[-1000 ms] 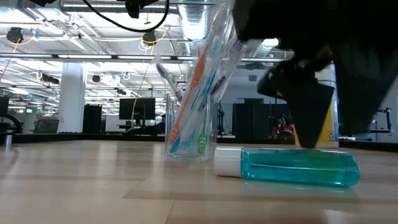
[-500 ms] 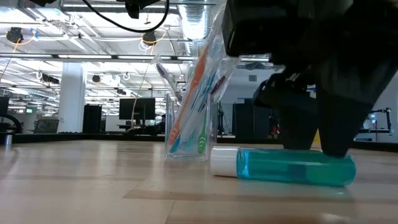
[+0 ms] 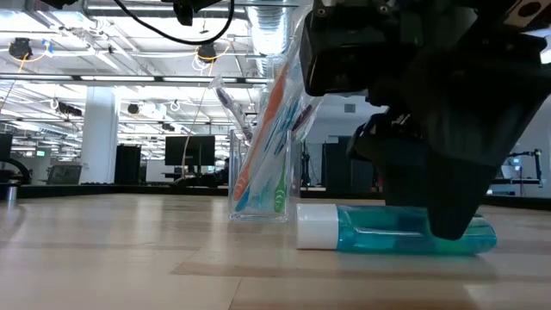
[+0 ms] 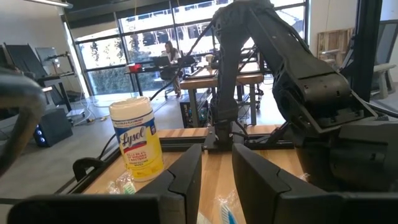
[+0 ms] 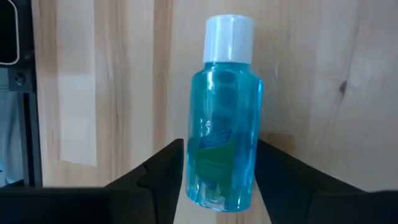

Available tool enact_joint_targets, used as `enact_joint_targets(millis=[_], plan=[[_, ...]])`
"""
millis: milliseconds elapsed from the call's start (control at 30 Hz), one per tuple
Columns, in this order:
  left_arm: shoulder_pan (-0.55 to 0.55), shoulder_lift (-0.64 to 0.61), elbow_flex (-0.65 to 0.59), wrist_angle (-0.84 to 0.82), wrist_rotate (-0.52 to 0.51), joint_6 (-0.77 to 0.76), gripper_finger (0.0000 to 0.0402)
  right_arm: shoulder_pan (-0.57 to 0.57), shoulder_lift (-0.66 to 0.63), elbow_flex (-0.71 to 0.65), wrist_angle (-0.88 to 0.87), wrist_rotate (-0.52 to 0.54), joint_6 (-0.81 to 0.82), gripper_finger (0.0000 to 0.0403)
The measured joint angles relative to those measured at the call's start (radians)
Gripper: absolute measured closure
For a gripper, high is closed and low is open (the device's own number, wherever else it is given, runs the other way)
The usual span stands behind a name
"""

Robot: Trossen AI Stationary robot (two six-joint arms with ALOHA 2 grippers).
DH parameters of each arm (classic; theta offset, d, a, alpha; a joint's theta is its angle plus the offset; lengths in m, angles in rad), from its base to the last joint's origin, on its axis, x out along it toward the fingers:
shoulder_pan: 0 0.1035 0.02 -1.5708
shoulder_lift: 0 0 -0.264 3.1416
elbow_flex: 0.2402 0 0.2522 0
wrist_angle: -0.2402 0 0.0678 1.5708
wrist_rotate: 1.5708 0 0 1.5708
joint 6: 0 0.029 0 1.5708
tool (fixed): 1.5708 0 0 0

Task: Pick & Place toothbrushing station
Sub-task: Put the blue mouthwash into the transparent organizer

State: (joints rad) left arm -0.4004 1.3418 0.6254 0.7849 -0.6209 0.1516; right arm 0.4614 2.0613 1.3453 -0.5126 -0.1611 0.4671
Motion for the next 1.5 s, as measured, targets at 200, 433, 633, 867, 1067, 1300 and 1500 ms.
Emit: enact_joint_targets(millis=[200,433,633,867,1067,1300,1500], plan=[[0.0,0.0,0.0,0.0,0.0,0.0,0.0315,0.0,0.002,0.0,-0.021,0.004,-0.006,0.0253],[0.0,0.0,0.0,0.0,0.0,0.0,0.0315,0.0,0.002,-0.001,-0.028,0.01,-0.006,0.0286],[0.0,0.0,0.0,0.0,0.0,0.0,0.0315,0.0,0.003,-0.001,-0.029,0.009,-0.006,0.0295],[0.0,0.0,0.0,0.0,0.0,0.0,0.0315,-0.007,-0.011,-0.005,-0.037,-0.01,-0.01,0.0295],[0.0,0.0,0.0,0.0,0.0,0.0,0.0315,-0.014,-0.052,-0.01,-0.05,-0.013,-0.033,0.0299],[0.0,0.0,0.0,0.0,0.0,0.0,0.0315,-0.025,-0.069,-0.008,-0.042,-0.017,-0.059,0.0317],[0.0,0.0,0.0,0.0,0.0,0.0,0.0315,-0.026,-0.07,-0.007,-0.04,-0.019,-0.077,0.0322]])
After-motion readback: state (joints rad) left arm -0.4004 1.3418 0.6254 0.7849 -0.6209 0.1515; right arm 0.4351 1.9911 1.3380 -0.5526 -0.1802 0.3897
